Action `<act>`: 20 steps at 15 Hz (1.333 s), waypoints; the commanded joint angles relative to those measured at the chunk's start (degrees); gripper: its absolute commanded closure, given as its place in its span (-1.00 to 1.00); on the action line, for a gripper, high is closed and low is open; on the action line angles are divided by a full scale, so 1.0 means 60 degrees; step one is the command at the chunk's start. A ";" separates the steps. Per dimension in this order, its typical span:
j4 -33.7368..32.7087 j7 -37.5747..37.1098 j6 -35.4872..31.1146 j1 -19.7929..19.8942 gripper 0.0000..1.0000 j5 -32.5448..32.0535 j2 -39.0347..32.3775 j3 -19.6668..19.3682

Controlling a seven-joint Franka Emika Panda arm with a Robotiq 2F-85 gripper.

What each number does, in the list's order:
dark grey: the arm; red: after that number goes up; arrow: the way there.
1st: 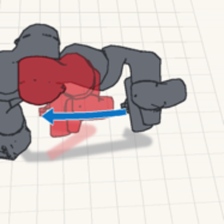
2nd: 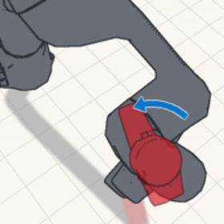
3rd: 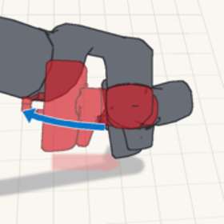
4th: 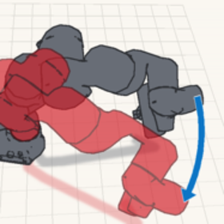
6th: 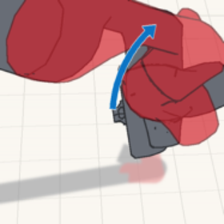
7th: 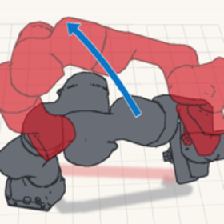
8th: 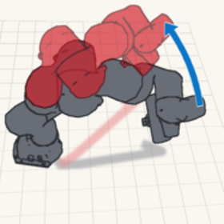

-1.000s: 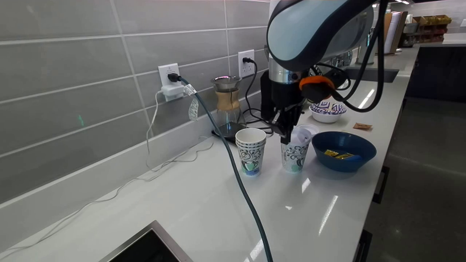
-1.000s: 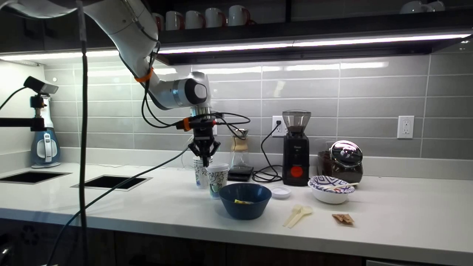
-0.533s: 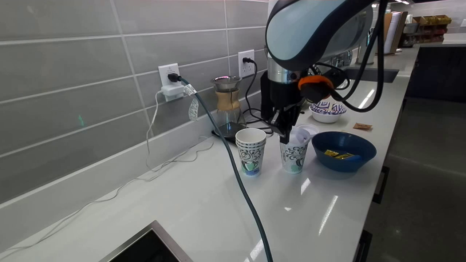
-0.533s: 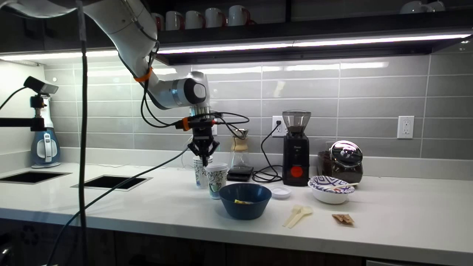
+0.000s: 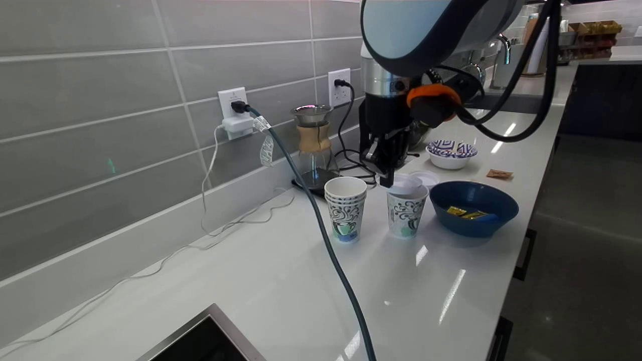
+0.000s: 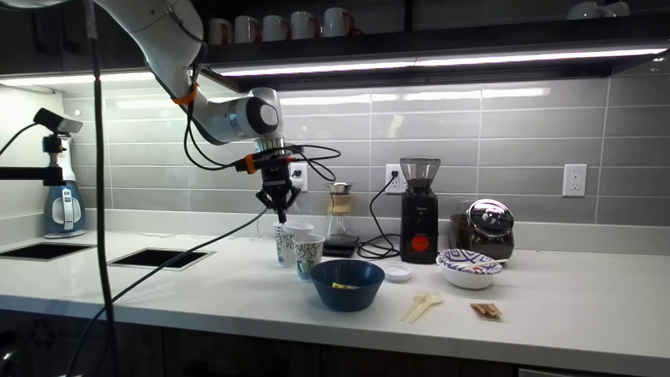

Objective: Remove the lid from the cup and put the lid upside down

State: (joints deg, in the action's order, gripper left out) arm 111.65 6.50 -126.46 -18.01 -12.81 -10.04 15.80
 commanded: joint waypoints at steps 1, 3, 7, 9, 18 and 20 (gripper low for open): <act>0.0663 -0.0383 -0.0128 -0.0091 1.00 -0.0082 0.0734 0.0081; 0.0857 -0.0295 -0.0099 -0.0071 1.00 0.0215 0.0971 0.0190; 0.1252 0.0215 0.0075 -0.0013 1.00 0.1664 0.1391 0.0426; 0.1358 0.0711 0.0241 0.0038 1.00 0.2915 0.1520 0.0498; 0.1627 0.4682 0.1789 0.1244 1.00 0.8208 0.1397 -0.0584; 0.1664 0.5787 0.2406 0.1608 1.00 0.9080 0.1223 -0.0909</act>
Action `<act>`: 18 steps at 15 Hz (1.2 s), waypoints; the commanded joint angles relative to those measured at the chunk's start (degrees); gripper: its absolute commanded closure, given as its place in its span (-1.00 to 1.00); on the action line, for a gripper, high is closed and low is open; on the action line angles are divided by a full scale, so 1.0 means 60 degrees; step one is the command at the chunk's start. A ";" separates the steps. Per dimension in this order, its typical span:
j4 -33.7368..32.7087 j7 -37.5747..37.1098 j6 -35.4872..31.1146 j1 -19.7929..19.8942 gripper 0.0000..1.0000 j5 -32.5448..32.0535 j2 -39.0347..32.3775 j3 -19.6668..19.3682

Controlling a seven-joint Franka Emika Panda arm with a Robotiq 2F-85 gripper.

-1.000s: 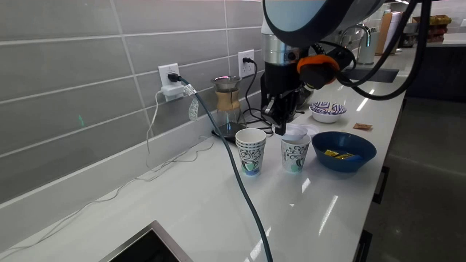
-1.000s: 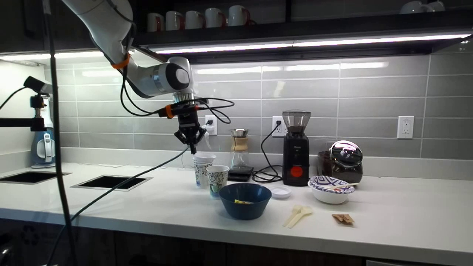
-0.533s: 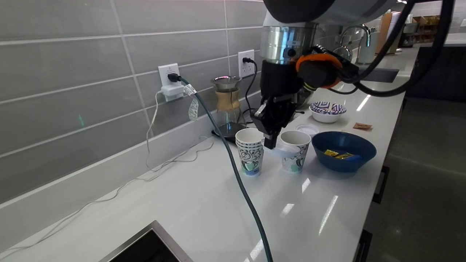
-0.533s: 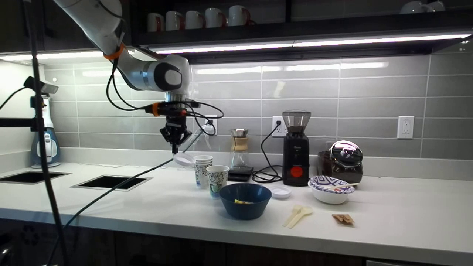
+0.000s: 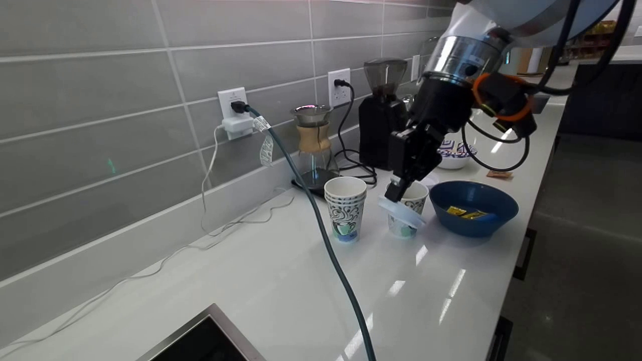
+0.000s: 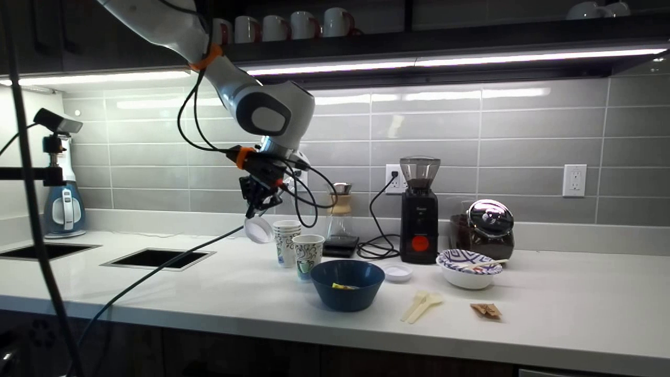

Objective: Remove the lid from the cup and put the lid upside down

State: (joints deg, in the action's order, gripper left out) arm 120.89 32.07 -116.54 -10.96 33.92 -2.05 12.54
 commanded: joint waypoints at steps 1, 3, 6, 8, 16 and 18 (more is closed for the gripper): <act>0.0139 0.2002 0.1131 0.0594 1.00 0.1651 -0.0190 -0.0512; 0.0136 0.2881 0.1896 0.0896 1.00 0.2284 -0.0456 -0.0772; 0.0142 0.3939 0.2665 0.1254 1.00 0.3199 -0.0928 -0.1049; 0.0189 0.4881 0.2996 0.1470 1.00 0.3895 -0.1245 -0.1173; 0.0876 0.6333 0.3392 0.1646 1.00 0.6155 -0.1599 -0.1385; 0.1038 0.6212 0.3369 0.1560 1.00 0.6308 -0.1383 -0.1375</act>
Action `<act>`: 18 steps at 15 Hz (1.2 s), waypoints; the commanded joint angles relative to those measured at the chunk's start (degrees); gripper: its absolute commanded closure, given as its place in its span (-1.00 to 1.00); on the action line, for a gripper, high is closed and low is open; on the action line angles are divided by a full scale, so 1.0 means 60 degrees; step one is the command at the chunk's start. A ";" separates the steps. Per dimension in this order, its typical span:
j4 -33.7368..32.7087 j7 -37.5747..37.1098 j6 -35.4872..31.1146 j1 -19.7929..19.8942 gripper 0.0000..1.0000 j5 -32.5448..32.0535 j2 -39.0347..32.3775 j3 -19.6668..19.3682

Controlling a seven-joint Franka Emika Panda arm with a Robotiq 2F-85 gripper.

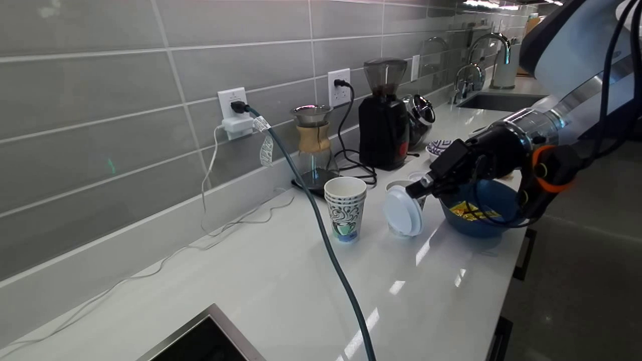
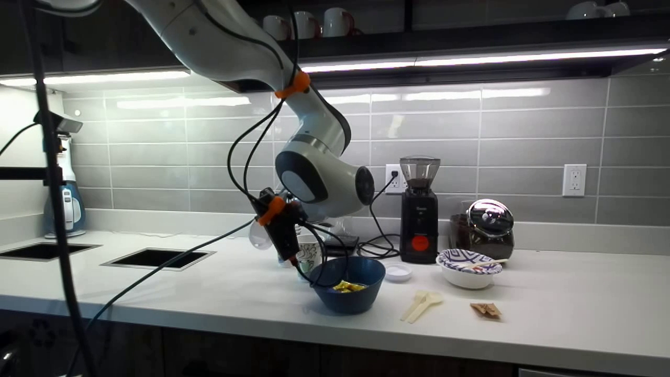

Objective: Remove the lid from the cup and put the lid upside down

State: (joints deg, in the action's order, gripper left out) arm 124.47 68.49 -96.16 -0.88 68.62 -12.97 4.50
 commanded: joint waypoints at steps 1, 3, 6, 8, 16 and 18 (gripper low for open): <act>0.0537 0.0052 -0.0229 -0.0191 1.00 0.0587 0.0578 -0.0035; 0.0729 -0.0036 -0.0709 -0.0326 1.00 0.0653 0.0890 -0.0023; 0.1005 -0.0117 -0.1509 -0.0567 1.00 0.0572 0.1440 0.0077; 0.1168 -0.0416 -0.1947 -0.0710 1.00 0.0620 0.1741 0.0176; 0.3677 0.0221 -0.2707 -0.0804 1.00 0.2993 0.3579 0.0239; 0.4250 0.0714 -0.2401 -0.0603 1.00 0.3574 0.3730 0.0010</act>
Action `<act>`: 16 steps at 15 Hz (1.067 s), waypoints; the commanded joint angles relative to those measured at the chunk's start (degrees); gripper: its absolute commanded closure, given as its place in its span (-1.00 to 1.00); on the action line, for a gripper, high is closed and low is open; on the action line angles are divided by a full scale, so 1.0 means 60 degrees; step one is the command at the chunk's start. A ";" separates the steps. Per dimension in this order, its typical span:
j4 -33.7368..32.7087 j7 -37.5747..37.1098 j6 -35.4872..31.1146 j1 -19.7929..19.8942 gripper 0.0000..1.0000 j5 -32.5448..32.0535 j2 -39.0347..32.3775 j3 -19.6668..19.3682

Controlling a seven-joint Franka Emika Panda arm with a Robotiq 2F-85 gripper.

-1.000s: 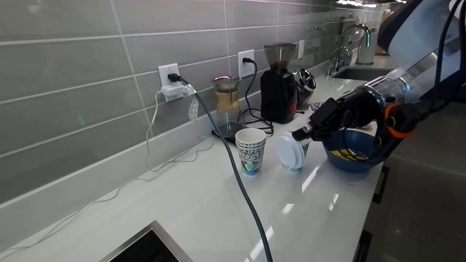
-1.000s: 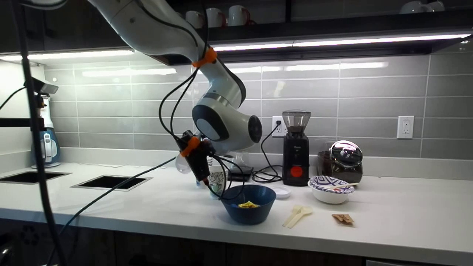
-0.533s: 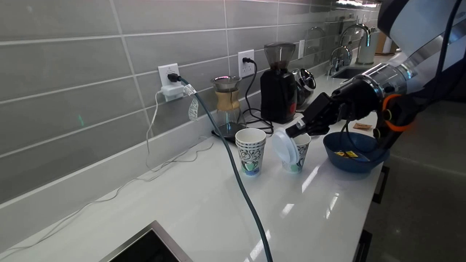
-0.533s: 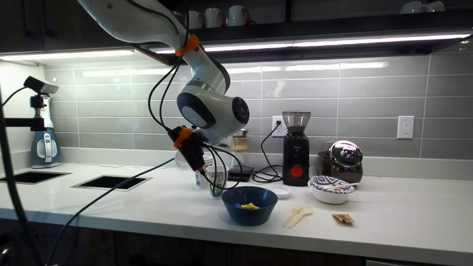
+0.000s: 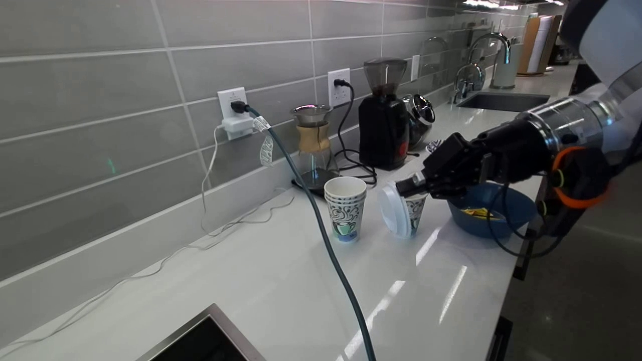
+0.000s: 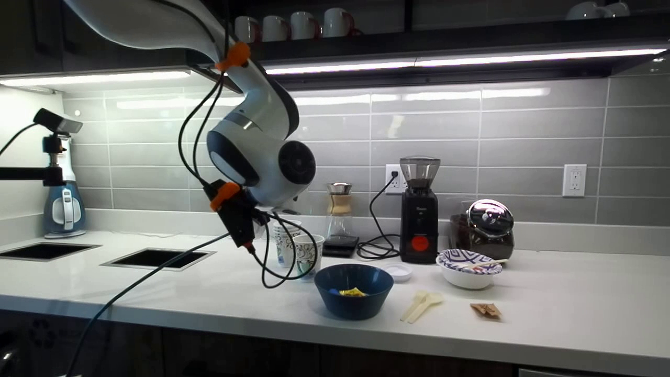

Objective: Remove the lid from the cup and put the lid upside down

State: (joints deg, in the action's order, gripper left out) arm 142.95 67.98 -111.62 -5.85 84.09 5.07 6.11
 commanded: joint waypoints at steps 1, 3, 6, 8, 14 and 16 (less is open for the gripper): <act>0.1416 0.0986 0.0224 0.0348 1.00 0.1096 0.0798 -0.0377; 0.1744 0.1625 0.0449 0.0610 1.00 0.0913 0.0784 -0.0637; 0.1762 0.2986 0.1675 0.1057 1.00 -0.0061 0.0264 -0.1117; 0.1748 0.4170 0.2440 0.1383 1.00 -0.0110 -0.0132 -0.1487; 0.1373 0.5961 0.4264 0.2108 1.00 -0.0011 -0.1750 -0.2233; 0.1252 0.6219 0.4734 0.2261 1.00 0.0001 -0.2179 -0.2383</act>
State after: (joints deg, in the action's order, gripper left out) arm 152.92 101.83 -87.98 6.36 84.40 -2.82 -7.16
